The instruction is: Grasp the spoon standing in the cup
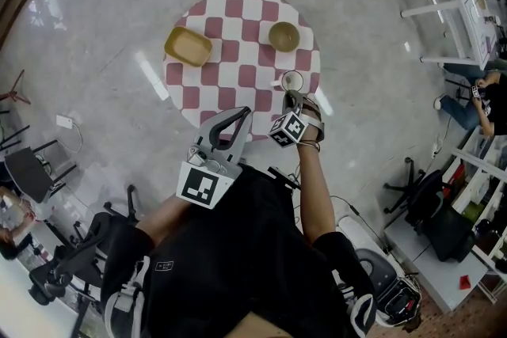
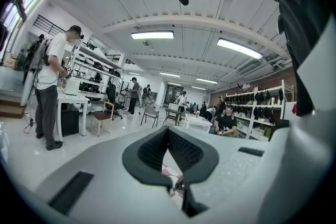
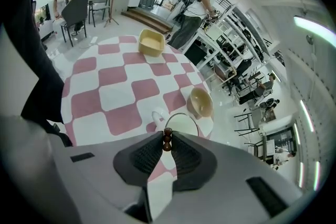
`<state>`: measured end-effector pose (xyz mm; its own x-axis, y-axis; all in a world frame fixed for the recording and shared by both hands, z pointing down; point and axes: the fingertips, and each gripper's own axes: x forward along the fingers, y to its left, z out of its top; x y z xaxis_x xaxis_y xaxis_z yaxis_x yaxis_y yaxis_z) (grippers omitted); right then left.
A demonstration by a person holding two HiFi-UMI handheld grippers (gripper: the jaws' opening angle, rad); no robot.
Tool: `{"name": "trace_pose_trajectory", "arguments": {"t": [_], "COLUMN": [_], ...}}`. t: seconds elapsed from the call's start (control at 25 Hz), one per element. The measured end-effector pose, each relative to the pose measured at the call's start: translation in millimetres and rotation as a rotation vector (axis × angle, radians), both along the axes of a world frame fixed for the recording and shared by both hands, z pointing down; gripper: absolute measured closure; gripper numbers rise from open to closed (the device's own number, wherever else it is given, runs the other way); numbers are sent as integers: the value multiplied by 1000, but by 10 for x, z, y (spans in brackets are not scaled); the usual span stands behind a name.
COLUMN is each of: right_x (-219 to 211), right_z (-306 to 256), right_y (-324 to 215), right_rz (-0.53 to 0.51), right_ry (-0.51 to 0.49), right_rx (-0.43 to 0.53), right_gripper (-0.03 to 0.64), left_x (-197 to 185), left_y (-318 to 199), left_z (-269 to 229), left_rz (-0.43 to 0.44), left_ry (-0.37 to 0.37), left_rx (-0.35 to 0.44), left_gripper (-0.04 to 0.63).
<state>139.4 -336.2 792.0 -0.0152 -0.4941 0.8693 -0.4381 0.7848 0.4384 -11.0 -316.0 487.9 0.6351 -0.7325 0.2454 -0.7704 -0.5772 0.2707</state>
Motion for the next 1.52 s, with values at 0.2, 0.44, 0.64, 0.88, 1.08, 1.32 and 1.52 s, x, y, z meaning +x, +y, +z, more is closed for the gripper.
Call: {"name": "trace_pose_trajectory", "arguments": {"t": [0.2, 0.44, 0.64, 0.88, 1.08, 1.32, 1.52], "right_x": [14, 25, 17, -2, 78, 281, 310], "right_z": [-119, -318, -660, -1237, -1821, -2213, -2502], "right_y": [39, 181, 370, 802, 1301, 2020, 2580], "right_rz": [-4, 12, 50, 85, 198, 385, 462], "right_ry": [0, -21, -67, -182, -381, -678, -870], "right_rx": [39, 108, 220, 374, 454, 481, 509], "right_gripper": [551, 551, 551, 552, 552, 552, 552], "left_x": [15, 44, 108, 193, 298, 435, 345], "left_y": [119, 380, 649, 1104, 1548, 2186, 2726], "left_z": [-54, -139, -223, -348, -484, -627, -676], "left_rz": [-5, -11, -8, -7, -7, -13, -46], "left_ry": [6, 4, -1, -11, -9, 2, -16], "left_rx": [12, 37, 66, 112, 184, 267, 290], "left_gripper": [586, 586, 586, 586, 586, 586, 586]}}
